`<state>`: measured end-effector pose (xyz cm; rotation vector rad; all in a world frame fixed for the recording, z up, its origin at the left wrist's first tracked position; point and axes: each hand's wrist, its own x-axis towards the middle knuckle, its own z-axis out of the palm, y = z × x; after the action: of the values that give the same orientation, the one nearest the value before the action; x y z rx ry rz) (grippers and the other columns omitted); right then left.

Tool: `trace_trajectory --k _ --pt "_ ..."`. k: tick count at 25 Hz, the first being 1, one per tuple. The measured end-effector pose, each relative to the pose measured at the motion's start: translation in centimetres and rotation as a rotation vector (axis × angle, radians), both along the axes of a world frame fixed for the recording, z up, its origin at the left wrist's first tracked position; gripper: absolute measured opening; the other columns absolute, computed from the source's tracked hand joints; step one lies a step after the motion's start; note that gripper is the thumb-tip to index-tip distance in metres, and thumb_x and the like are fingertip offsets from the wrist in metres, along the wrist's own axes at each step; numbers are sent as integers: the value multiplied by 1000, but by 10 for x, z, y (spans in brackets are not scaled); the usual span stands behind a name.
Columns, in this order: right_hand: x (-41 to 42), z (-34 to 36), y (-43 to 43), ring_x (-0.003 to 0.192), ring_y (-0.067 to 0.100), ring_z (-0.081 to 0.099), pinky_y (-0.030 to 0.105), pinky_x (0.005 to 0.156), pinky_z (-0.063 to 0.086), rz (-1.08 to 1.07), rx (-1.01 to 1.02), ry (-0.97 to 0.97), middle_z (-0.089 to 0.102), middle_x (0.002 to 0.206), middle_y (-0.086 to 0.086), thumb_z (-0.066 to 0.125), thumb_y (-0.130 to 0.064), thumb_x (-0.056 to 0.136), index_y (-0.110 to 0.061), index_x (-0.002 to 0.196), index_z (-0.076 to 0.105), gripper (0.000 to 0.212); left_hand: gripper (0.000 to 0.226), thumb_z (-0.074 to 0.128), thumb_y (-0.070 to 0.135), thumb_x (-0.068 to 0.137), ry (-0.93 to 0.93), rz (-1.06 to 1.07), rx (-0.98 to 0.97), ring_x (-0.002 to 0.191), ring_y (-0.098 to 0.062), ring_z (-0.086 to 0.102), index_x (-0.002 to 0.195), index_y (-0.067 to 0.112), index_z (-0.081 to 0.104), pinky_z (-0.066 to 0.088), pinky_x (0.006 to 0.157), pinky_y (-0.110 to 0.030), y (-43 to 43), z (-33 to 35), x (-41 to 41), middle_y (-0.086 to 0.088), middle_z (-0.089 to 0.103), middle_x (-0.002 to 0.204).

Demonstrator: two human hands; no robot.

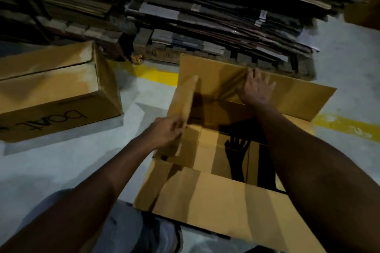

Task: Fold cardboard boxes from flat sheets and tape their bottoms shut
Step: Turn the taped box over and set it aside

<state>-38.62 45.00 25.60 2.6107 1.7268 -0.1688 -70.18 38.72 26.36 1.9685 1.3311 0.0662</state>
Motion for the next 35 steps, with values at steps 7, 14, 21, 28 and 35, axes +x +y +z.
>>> trace_trajectory --k 7,14,21,28,35 --pt "-6 1 -33 143 38 21 61 113 21 71 145 -30 24 155 14 47 -41 97 -16 149 27 61 66 47 43 98 453 -146 -336 131 -38 40 153 34 12 41 104 -41 -27 -34 -18 -20 24 152" --pt "-18 14 -94 121 37 43 53 95 40 146 34 -11 41 134 14 50 -41 94 -21 134 41 46 33 39 37 102 138 362 -752 76 -27 59 129 18 39 41 59 -25 -52 3 -24 -13 52 113" --pt "-15 -12 -138 120 35 53 43 99 44 98 -345 479 56 136 16 33 -61 98 -22 134 56 58 53 34 45 97 -548 889 -798 101 -40 61 137 10 35 54 75 -48 -39 5 -17 -25 50 131" --pt "25 -29 -170 124 36 49 50 97 45 160 -239 329 50 140 10 37 -55 95 -27 143 44 56 72 55 48 91 400 -22 -74 136 -43 27 151 34 18 33 108 -50 -46 -45 12 -17 12 157" --pt "76 -87 -219 145 50 -1 73 108 12 -313 -333 227 -4 163 6 30 -57 100 -52 149 9 54 116 73 60 71 363 141 23 142 -48 8 149 43 -11 31 107 -61 -29 -64 31 -16 -17 157"
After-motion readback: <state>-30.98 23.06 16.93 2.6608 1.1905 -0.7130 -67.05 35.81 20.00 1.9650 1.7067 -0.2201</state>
